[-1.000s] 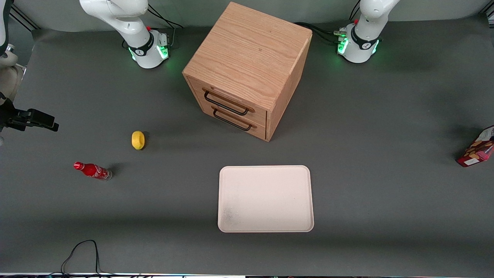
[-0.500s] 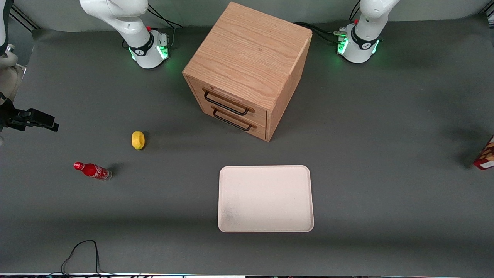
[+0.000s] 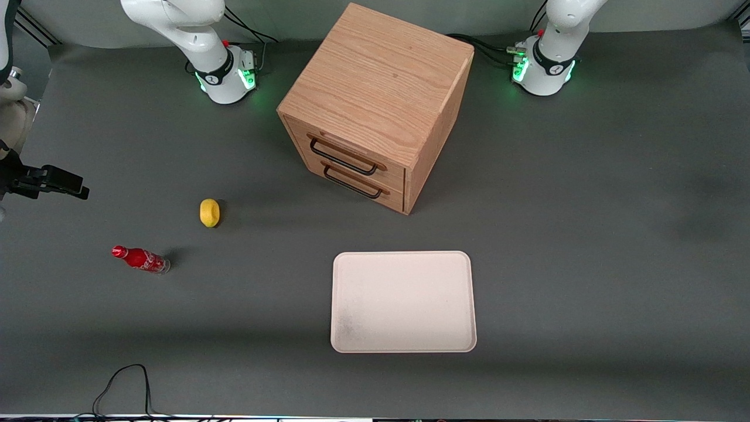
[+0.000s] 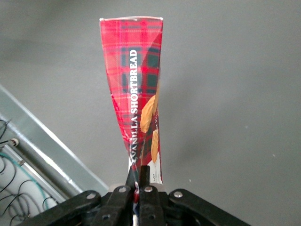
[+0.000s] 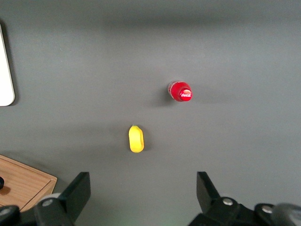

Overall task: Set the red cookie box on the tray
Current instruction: 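Lift the cookie box and carry it toward the white tray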

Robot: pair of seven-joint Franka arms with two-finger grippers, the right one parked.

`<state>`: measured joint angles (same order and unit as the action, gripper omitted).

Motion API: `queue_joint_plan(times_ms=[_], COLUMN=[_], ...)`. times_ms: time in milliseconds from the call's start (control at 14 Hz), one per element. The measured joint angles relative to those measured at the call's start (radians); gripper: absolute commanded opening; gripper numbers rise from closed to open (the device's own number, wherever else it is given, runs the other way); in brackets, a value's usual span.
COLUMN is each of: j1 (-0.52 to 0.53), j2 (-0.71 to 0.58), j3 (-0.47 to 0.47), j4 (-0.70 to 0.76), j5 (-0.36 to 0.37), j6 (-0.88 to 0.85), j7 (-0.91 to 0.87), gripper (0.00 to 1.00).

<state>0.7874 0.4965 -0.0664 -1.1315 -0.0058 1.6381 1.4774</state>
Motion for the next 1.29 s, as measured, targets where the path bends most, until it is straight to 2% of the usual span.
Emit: queue_joint_plan(times_ms=[286, 500, 929, 1286], j1=[-0.004, -0.070, -0.406, -0.699], j2=[0.001, 0.007, 0.001, 0.001], j3=[0.001, -0.005, -0.016, -0.017], j4=[0.112, 0.117, 0.139, 0.140], j5=[0.018, 0.017, 0.017, 0.016], j6=[-0.090, -0.134, -0.231, -0.241], j7=[-0.047, -0.253, -0.915, -1.469], gripper=[0.00, 0.00, 0.00, 0.00])
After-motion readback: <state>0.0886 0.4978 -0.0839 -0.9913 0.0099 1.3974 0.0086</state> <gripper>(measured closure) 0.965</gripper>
